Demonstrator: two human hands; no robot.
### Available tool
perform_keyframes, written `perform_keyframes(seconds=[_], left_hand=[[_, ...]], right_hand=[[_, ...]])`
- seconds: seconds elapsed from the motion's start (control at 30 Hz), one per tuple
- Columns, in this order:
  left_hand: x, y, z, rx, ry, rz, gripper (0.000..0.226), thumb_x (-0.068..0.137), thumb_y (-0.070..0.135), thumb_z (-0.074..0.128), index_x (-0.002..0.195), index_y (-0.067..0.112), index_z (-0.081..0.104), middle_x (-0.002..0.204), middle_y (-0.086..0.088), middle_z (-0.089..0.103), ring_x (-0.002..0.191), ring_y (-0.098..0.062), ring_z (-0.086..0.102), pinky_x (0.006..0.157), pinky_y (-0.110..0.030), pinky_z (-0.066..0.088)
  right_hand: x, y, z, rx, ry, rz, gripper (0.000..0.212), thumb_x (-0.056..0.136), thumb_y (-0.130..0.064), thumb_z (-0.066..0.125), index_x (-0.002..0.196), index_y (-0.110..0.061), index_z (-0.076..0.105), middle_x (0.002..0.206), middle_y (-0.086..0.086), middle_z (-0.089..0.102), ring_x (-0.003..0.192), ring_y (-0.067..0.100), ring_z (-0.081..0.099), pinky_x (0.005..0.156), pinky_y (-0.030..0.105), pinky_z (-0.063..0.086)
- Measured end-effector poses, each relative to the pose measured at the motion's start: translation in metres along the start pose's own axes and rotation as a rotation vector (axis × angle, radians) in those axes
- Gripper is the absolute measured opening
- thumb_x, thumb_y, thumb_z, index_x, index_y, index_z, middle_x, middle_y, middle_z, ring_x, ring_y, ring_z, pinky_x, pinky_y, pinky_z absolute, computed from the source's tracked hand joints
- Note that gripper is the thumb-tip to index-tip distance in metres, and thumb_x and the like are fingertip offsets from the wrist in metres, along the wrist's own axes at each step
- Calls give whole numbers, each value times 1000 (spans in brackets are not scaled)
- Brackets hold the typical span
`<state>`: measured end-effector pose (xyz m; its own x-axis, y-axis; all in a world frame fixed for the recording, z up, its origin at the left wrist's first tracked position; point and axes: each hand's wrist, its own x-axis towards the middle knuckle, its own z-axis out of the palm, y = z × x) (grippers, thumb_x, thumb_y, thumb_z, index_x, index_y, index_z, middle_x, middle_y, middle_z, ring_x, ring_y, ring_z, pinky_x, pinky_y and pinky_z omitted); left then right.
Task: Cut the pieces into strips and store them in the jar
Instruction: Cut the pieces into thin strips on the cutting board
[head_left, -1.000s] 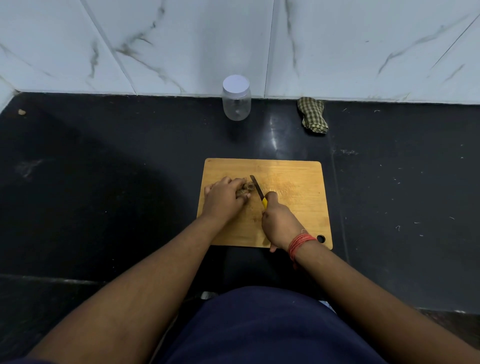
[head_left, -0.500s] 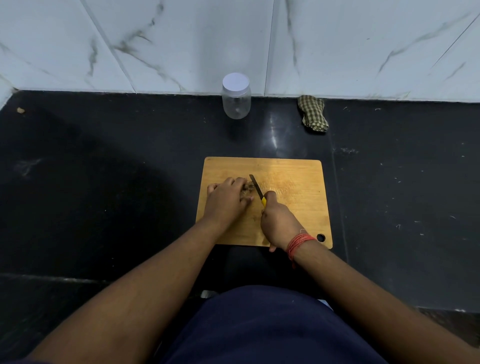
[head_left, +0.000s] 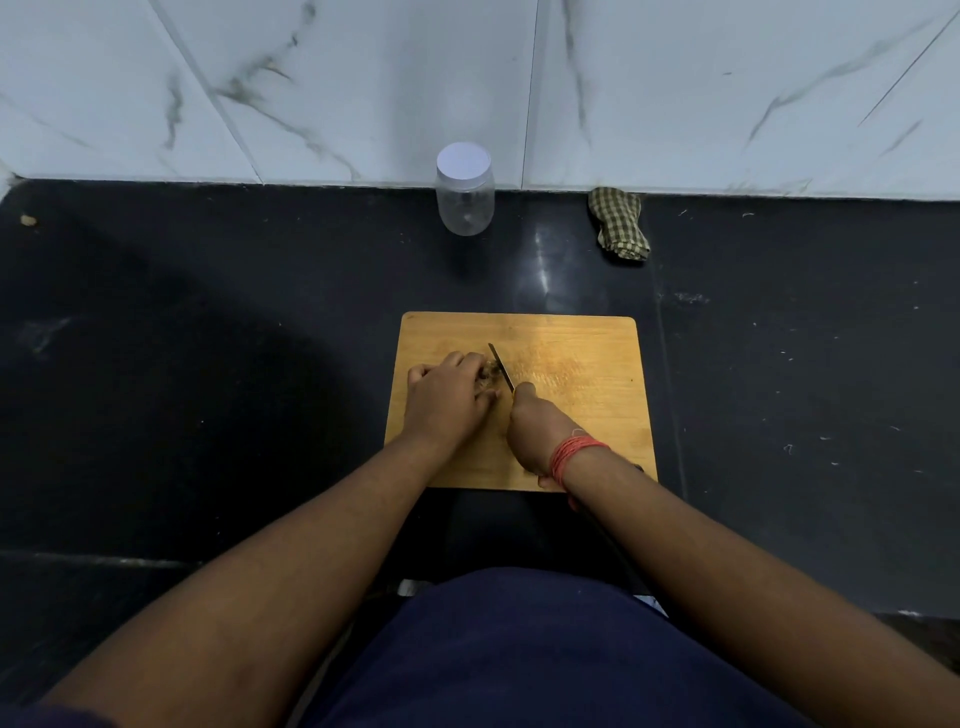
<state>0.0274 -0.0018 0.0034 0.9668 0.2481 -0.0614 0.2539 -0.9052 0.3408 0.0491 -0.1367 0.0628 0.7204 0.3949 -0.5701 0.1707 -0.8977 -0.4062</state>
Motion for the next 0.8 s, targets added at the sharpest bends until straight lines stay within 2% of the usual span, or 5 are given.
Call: perform_keyframes(seconds=[0.13,0.27,0.4,0.6,0.8], left_hand=[[-1,6,2,-26,30,-28,36,93,39,62,127,27,58,118,7,62,109,-16,58,102,-42,33],[0,5,3,-25,47,-34,37,92,40,62,126,25,59,118,7,63,110,-15,58,103,-41,33],[-1,5,4,-35,61,-36,39,93,41,62,128,25,59,121,7,63,113,-14,58,106,-41,32],[-3,4,4,-37,61,-27,43,94,44,60,132,25,57,125,7,62,115,-14,57,107,-41,32],[-2,3,4,-12,38,-19,45,95,44,60,136,25,54,130,6,60,119,-15,55,107,-41,32]], right_hand=[[-6,9,6,-25,0,12,35,99,-9,41,133,0,38,124,21,55,111,36,57,89,38,46],[-17,20,14,-26,-51,61,37,96,1,35,133,-3,31,109,19,60,77,26,57,61,37,44],[-31,38,24,-55,-63,28,40,95,1,29,134,-6,28,112,21,62,97,33,62,72,35,41],[-38,49,22,-17,57,-70,36,94,-1,34,129,-6,31,74,1,46,69,25,53,65,33,39],[-30,40,18,125,100,-85,26,104,-25,31,125,-10,38,81,5,56,69,25,58,62,35,49]])
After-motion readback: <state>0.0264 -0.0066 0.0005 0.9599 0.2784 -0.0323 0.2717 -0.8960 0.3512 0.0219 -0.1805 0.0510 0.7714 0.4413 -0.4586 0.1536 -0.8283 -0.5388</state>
